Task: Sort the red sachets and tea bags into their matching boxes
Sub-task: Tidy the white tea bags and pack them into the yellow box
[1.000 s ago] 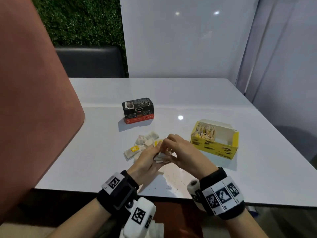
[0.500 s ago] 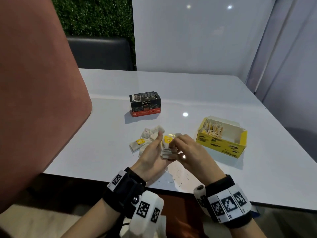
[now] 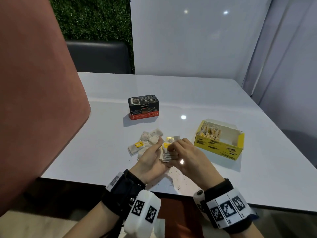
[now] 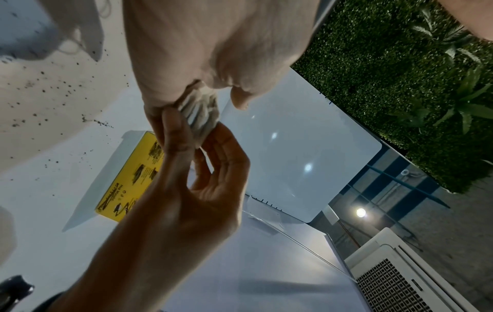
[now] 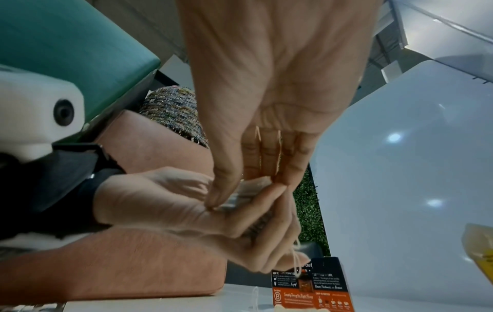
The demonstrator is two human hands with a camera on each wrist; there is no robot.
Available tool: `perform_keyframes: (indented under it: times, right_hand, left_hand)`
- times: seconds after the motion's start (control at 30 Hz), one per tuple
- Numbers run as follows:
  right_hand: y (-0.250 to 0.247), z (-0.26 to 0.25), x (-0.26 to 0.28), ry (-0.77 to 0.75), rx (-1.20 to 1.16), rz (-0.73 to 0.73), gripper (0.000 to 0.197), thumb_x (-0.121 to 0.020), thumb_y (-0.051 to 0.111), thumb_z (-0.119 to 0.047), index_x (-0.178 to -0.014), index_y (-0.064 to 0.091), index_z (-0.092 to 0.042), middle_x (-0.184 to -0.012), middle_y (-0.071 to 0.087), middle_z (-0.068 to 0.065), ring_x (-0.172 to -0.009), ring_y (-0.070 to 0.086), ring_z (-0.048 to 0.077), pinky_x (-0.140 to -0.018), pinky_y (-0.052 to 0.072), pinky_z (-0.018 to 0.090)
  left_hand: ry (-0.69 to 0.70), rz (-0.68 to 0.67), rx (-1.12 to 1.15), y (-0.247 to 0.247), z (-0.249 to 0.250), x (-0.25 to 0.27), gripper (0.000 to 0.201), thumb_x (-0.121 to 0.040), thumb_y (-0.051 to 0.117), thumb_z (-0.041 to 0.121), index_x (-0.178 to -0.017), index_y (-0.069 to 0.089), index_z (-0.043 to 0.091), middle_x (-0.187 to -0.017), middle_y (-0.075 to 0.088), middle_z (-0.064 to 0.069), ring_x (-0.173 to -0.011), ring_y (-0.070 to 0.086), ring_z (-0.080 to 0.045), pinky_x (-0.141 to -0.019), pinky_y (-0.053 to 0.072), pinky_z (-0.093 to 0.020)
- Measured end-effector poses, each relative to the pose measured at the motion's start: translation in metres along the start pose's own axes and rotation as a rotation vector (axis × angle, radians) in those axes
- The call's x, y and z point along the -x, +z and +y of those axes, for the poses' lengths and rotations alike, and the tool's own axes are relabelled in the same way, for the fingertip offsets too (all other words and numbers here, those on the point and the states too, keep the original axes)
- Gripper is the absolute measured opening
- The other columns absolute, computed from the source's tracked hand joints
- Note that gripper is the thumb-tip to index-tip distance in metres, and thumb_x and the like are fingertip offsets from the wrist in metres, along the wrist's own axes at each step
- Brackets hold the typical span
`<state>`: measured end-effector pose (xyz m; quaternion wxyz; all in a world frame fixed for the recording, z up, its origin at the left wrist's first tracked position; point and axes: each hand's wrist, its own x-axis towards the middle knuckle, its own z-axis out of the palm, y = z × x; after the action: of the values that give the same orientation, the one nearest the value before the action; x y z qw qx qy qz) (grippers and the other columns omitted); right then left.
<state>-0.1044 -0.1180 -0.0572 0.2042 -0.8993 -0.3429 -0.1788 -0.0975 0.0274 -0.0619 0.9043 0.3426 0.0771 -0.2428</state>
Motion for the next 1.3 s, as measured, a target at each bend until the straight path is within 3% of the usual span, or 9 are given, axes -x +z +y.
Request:
perform_keyframes:
  times: [0.07, 0.27, 0.47, 0.63, 0.8, 0.93, 1.03, 1.2, 1.3]
  right_hand:
    - [0.000, -0.003, -0.002, -0.003, 0.052, 0.015, 0.025, -0.073, 0.072, -0.018, -0.091, 0.055, -0.013, -0.086, 0.059, 0.001, -0.081, 0.048, 0.015, -0.073, 0.035, 0.025]
    - [-0.006, -0.010, -0.006, 0.082, 0.050, 0.108, 0.018, -0.077, 0.067, -0.018, -0.087, 0.055, -0.011, -0.083, 0.059, 0.002, -0.076, 0.053, 0.021, -0.062, 0.045, 0.025]
    - [0.004, -0.018, -0.001, 0.133, 0.094, 0.090, 0.022, -0.073, 0.071, -0.017, -0.085, 0.053, -0.013, -0.082, 0.057, 0.000, -0.074, 0.049, 0.018, -0.068, 0.034, 0.024]
    - [0.004, -0.006, -0.001, 0.264, -0.188, 0.072, 0.015, -0.081, 0.066, -0.009, -0.090, 0.055, -0.014, -0.083, 0.050, -0.008, -0.077, 0.046, 0.014, -0.066, 0.040, 0.025]
    - [0.007, -0.007, -0.002, 0.296, -0.190, 0.137, 0.016, -0.080, 0.064, -0.004, -0.090, 0.055, -0.013, -0.085, 0.049, -0.007, -0.078, 0.046, 0.015, -0.064, 0.035, 0.016]
    - [0.013, -0.010, 0.002, 0.253, -0.132, 0.074, 0.015, -0.079, 0.064, -0.011, -0.092, 0.055, -0.012, -0.089, 0.053, -0.001, -0.081, 0.045, 0.019, -0.067, 0.033, 0.023]
    - [0.011, -0.005, 0.001, 0.248, -0.188, 0.046, 0.010, -0.084, 0.063, -0.015, -0.093, 0.058, -0.013, -0.089, 0.055, -0.004, -0.080, 0.044, 0.014, -0.070, 0.034, 0.022]
    - [0.002, -0.008, -0.002, 0.181, -0.071, 0.075, 0.010, -0.079, 0.066, -0.009, -0.085, 0.059, -0.012, -0.079, 0.061, 0.000, -0.075, 0.051, 0.020, -0.064, 0.034, 0.026]
    - [0.001, -0.012, -0.004, 0.174, -0.027, 0.149, 0.012, -0.077, 0.069, -0.012, -0.079, 0.057, -0.014, -0.072, 0.058, -0.002, -0.071, 0.046, 0.014, -0.063, 0.032, 0.020]
  left_hand:
    - [0.010, 0.000, 0.016, 0.003, -0.001, 0.000, 0.041, -0.100, 0.033, 0.035, -0.101, 0.058, 0.003, -0.075, 0.066, -0.010, -0.063, 0.066, -0.018, -0.052, 0.052, -0.025]
    - [0.031, -0.001, 0.040, 0.004, -0.005, 0.000, 0.046, -0.099, 0.033, 0.038, -0.098, 0.062, 0.003, -0.088, 0.067, -0.014, -0.085, 0.063, -0.024, -0.069, 0.057, -0.032]
    - [0.027, 0.010, 0.074, 0.007, -0.006, 0.000, 0.042, -0.100, 0.031, 0.032, -0.093, 0.060, 0.003, -0.077, 0.067, -0.012, -0.070, 0.066, -0.019, -0.061, 0.057, -0.027]
    - [0.028, -0.024, 0.148, 0.005, -0.008, 0.001, 0.046, -0.101, 0.030, 0.028, -0.096, 0.061, -0.006, -0.081, 0.067, -0.017, -0.062, 0.066, -0.019, -0.058, 0.055, -0.028]
    - [0.038, -0.088, 0.130, 0.012, -0.007, 0.008, 0.059, -0.099, 0.029, 0.025, -0.071, 0.071, -0.005, -0.067, 0.066, -0.014, -0.052, 0.064, -0.017, -0.055, 0.056, -0.027]
    - [0.040, 0.006, 0.132, 0.011, -0.008, 0.004, 0.038, -0.100, 0.030, 0.024, -0.090, 0.055, -0.004, -0.065, 0.058, -0.011, -0.046, 0.053, -0.011, -0.047, 0.050, -0.021]
    - [0.024, 0.003, 0.151, 0.009, -0.009, 0.004, 0.039, -0.102, 0.027, 0.023, -0.094, 0.052, -0.005, -0.062, 0.062, -0.012, -0.043, 0.055, -0.012, -0.057, 0.049, -0.020]
    - [0.057, 0.014, 0.129, 0.004, -0.010, -0.001, 0.039, -0.101, 0.029, 0.023, -0.098, 0.055, -0.005, -0.075, 0.067, -0.016, -0.062, 0.065, -0.019, -0.062, 0.057, -0.028]
    - [0.074, 0.020, 0.123, 0.006, -0.010, -0.001, 0.039, -0.101, 0.029, 0.023, -0.094, 0.056, -0.005, -0.073, 0.067, -0.016, -0.062, 0.068, -0.019, -0.059, 0.057, -0.028]
